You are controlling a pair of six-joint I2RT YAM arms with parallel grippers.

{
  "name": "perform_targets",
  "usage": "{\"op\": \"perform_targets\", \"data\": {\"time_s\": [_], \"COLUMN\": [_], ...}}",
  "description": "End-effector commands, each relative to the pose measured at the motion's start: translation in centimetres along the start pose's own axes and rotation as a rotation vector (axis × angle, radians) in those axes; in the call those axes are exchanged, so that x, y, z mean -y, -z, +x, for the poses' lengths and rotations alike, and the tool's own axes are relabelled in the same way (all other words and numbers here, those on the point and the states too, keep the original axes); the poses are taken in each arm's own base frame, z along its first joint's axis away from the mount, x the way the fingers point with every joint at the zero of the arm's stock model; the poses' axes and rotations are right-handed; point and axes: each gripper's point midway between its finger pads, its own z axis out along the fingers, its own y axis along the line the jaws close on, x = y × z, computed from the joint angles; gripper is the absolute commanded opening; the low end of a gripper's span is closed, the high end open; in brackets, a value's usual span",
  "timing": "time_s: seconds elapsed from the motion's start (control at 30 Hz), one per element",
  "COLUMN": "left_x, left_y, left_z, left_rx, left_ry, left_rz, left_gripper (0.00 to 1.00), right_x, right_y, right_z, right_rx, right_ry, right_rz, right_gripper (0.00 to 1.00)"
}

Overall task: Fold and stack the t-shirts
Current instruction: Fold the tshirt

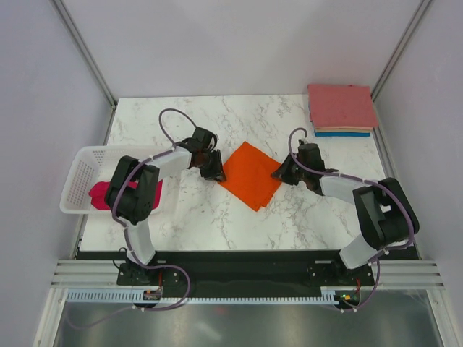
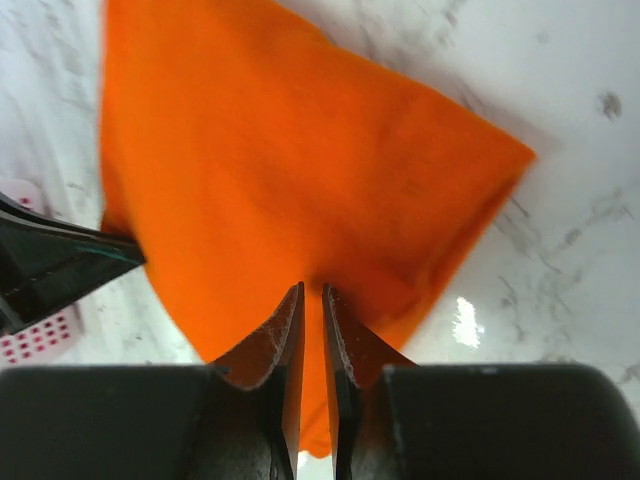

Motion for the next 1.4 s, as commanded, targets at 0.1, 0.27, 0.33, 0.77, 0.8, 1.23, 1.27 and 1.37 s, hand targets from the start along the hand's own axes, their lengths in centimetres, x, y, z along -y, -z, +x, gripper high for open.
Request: {"op": "perform_targets", "data": {"time_s": [0.1,0.27,0.33,0.77,0.8,1.23,1.27,1.37], "left_x": [-1.6,0.2,0.3,-1.7,-1.6,2.5,4.3,9.4], "left_y": [-0.9,1.9,2.5,-1.3,-1.3,-5.9,-5.9,-4.6], "left_z": [1.0,-1.0,-1.7,-0.4,-0.5,-14.3,-15.5,-19.4], "left_rx": [-0.031,0.039,0.057,-0.027,-0.025,0.123,0.123,0.181], "left_ry": [-0.013,-0.043,-0.05,-0.014,-0.016,-0.094,-0.1,-0.109], "left_rz": [-0.067,-0.042,-0.057,-0.106,-0.106,-0.027,0.047,0.218], "left_gripper": [0.3,0.31,0.31,0.3,0.3,0.31,0.31,0.31], "right_x": [2.3,-0.1,-1.7,-0.5,0.6,-4.8,-4.4,-3.9], "right_y": [-0.5,2.3,3.2,1.2,1.1,6.8,7.1,7.9], "right_z": [1.7,0.6,0.9,9.7,10.3,3.4,3.2,2.0], "right_rx": [-0.025,0.02,0.027,-0.114,-0.12,0.13,0.138,0.178], "right_ry": [0.025,0.089,0.104,0.088,0.086,0.123,0.125,0.147], "right_rz": [0.047,0.031,-0.004,-0.042,-0.015,-0.033,-0.008,0.033], "right_gripper": [0.2,0.2,0.21,0.18,0.18,0.23,0.23,0.23]}}
